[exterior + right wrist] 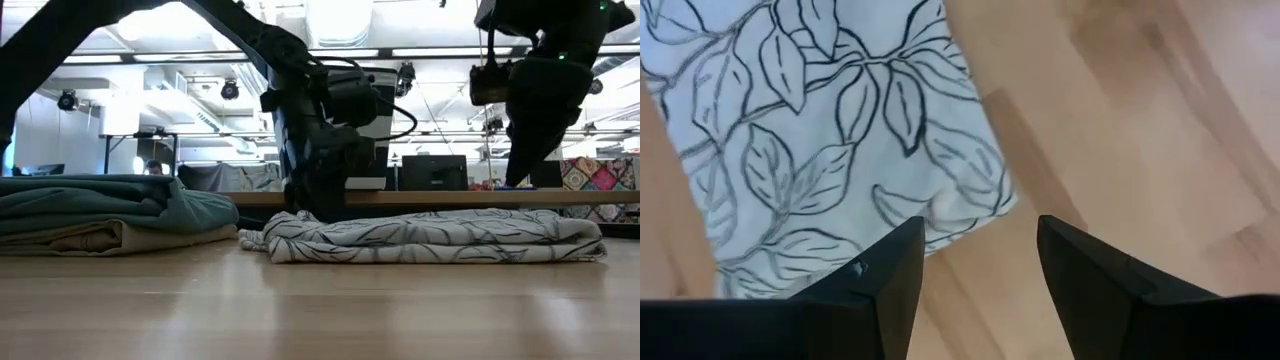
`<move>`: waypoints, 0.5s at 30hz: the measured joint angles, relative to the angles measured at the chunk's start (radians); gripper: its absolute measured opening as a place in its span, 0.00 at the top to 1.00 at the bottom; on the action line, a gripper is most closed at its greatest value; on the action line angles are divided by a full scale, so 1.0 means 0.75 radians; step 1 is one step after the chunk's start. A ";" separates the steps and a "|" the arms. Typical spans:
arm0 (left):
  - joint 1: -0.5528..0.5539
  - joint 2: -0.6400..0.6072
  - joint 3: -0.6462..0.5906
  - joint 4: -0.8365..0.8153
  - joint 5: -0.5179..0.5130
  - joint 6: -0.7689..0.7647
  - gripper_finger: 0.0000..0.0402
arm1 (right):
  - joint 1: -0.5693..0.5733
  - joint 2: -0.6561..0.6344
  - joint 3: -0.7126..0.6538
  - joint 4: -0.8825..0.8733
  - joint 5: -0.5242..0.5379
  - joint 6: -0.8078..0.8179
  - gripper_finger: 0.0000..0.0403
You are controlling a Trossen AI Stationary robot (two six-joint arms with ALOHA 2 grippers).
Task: Fold Laundry from Bin
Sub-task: Fold the white shirt
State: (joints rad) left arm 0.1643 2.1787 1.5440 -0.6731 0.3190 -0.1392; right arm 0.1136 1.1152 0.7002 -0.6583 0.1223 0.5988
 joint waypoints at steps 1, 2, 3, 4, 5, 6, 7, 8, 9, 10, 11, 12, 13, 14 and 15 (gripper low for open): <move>-0.005 0.006 -0.001 0.001 -0.014 -0.033 0.60 | -0.013 0.000 0.000 0.001 0.000 -0.016 0.53; -0.009 0.014 -0.002 0.003 -0.024 -0.066 0.66 | -0.026 0.001 0.000 0.005 0.000 -0.020 0.53; -0.012 0.018 -0.002 0.003 -0.030 -0.097 0.73 | -0.040 0.001 0.000 0.010 0.001 -0.023 0.53; -0.012 0.018 -0.002 0.000 -0.032 -0.128 0.80 | -0.052 0.001 0.000 0.013 0.000 -0.025 0.53; -0.012 0.014 -0.003 -0.008 -0.024 -0.164 0.87 | -0.060 0.001 0.000 0.014 0.001 -0.027 0.53; -0.014 0.010 -0.003 -0.021 -0.007 -0.202 0.93 | -0.068 0.001 0.000 0.016 0.001 -0.028 0.53; -0.017 -0.002 -0.005 -0.051 0.006 -0.242 0.96 | -0.073 0.001 0.000 0.018 0.001 -0.029 0.53; -0.017 -0.015 -0.008 -0.088 0.014 -0.276 0.96 | -0.076 0.001 0.000 0.019 0.001 -0.029 0.53; -0.018 -0.033 -0.011 -0.131 0.011 -0.309 0.95 | -0.077 0.001 0.000 0.019 0.000 -0.029 0.53; -0.015 -0.053 -0.015 -0.177 -0.004 -0.342 0.94 | -0.077 0.001 0.000 0.020 0.001 -0.031 0.53; -0.008 -0.075 -0.017 -0.216 -0.031 -0.373 0.94 | -0.077 0.001 0.000 0.021 0.001 -0.031 0.53; 0.003 -0.103 -0.018 -0.246 -0.067 -0.404 0.94 | -0.077 0.001 0.000 0.026 0.001 -0.032 0.53; 0.017 -0.131 -0.018 -0.267 -0.100 -0.431 0.95 | -0.077 0.001 0.000 0.034 0.001 -0.032 0.53; 0.034 -0.166 -0.016 -0.292 -0.121 -0.462 0.96 | -0.077 0.001 0.000 0.040 0.001 -0.032 0.53; 0.055 -0.198 -0.013 -0.328 -0.125 -0.490 0.97 | -0.077 0.001 0.000 0.051 0.001 -0.032 0.53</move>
State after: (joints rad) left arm 0.2057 2.0304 1.5340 -0.9190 0.2250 -0.5066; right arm 0.0559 1.1160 0.7002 -0.6199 0.1230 0.5751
